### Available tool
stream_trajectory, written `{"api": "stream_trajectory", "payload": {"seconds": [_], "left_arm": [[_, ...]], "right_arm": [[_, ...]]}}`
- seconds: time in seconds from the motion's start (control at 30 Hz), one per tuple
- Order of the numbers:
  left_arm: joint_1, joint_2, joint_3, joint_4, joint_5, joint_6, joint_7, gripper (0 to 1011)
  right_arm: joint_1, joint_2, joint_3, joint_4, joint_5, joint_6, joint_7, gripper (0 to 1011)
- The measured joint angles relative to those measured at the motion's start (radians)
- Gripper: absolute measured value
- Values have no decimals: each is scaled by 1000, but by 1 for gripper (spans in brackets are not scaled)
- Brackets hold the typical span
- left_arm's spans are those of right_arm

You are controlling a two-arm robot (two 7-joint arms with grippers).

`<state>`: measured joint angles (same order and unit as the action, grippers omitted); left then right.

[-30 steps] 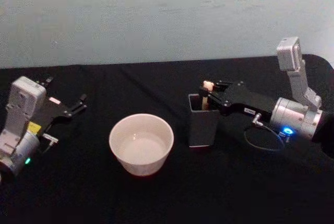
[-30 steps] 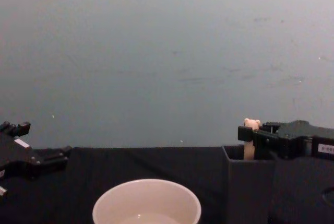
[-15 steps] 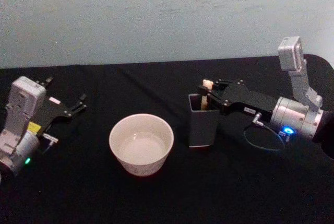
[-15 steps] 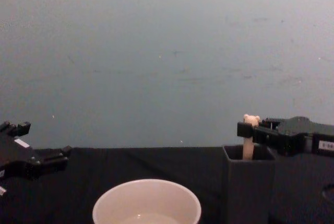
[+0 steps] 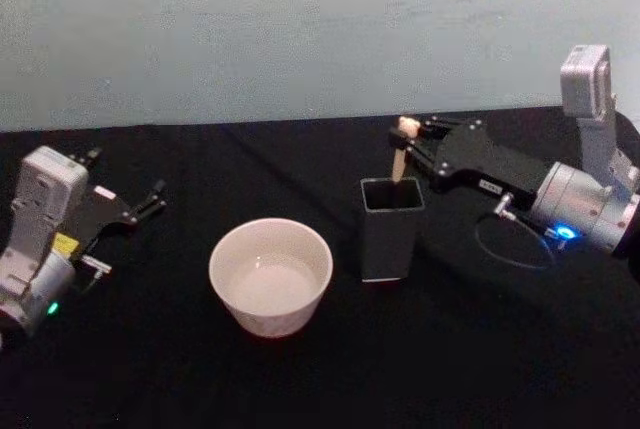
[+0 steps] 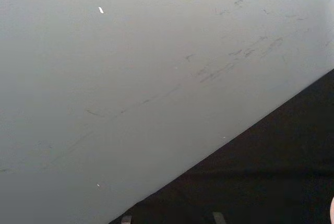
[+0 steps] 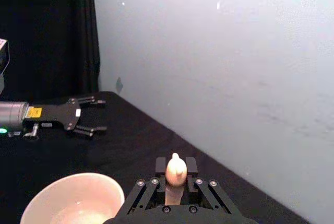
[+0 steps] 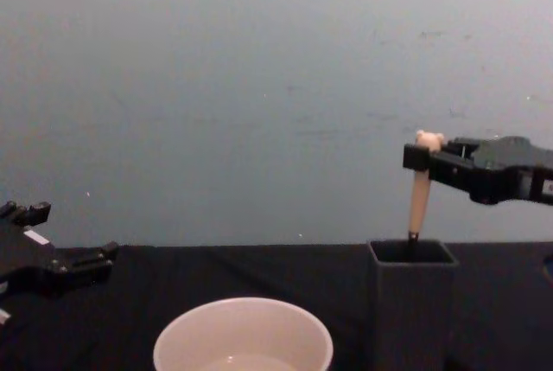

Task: Pick up the stirring spoon with one hand, stir inside the cup, then place it back in its original position.

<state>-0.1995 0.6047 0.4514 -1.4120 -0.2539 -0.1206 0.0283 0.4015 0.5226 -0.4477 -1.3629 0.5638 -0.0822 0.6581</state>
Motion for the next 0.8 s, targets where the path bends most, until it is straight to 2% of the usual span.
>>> {"api": "stream_trajectory", "payload": {"seconds": [0.37,0.8], "left_arm": [[0,0,0,0,0,0,0,1001],[0,0,0,0,0,0,0,1001]], "right_arm": [[-11,11,34,-66,0,-11,-17,213],[-28,30,71,-162,31,-25,-14,213]]}}
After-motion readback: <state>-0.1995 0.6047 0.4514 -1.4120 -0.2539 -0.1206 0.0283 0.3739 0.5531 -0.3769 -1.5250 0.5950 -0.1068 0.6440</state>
